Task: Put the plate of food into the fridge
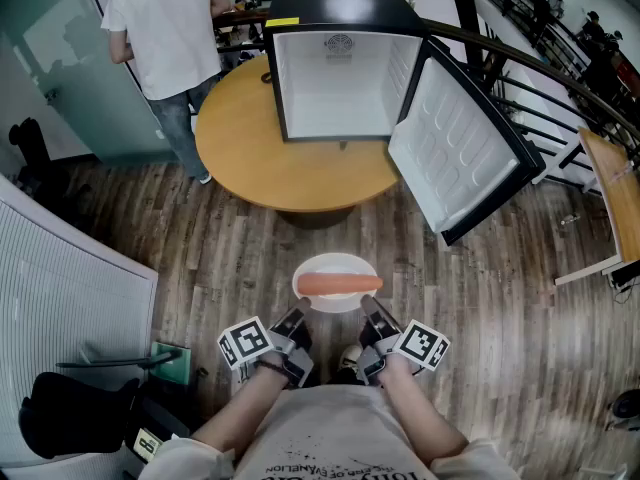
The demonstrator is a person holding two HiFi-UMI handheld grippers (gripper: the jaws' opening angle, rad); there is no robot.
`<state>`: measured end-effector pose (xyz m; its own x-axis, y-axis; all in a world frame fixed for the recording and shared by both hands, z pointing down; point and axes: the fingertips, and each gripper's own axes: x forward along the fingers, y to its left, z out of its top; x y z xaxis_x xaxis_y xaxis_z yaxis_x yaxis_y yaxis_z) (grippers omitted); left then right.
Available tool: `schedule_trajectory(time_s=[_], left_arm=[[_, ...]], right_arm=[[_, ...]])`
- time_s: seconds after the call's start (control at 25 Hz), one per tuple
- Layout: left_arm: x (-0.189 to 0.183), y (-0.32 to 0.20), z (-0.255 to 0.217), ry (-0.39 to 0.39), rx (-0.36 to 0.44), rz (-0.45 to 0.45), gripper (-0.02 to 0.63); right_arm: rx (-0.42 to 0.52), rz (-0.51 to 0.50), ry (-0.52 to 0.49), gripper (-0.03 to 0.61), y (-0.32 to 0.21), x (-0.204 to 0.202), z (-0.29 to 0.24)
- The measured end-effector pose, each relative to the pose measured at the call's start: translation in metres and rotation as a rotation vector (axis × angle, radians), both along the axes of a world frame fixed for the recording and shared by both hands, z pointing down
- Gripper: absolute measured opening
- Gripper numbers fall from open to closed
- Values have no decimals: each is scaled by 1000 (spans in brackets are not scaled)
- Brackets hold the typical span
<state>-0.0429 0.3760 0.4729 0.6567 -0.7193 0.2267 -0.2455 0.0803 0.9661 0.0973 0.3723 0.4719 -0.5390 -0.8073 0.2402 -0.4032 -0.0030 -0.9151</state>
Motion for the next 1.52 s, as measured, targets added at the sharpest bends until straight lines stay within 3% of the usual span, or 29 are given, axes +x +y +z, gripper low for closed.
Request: schedule_trajectory(time_s=[0.92,1.52], left_arm=[[-7,3,5,4,-14,12,31],[-59,-8,3,9,1,69,31]], right_arm=[[0,6,7,38,2,-6,5],[1,54,-1,38,-1,-60,2]])
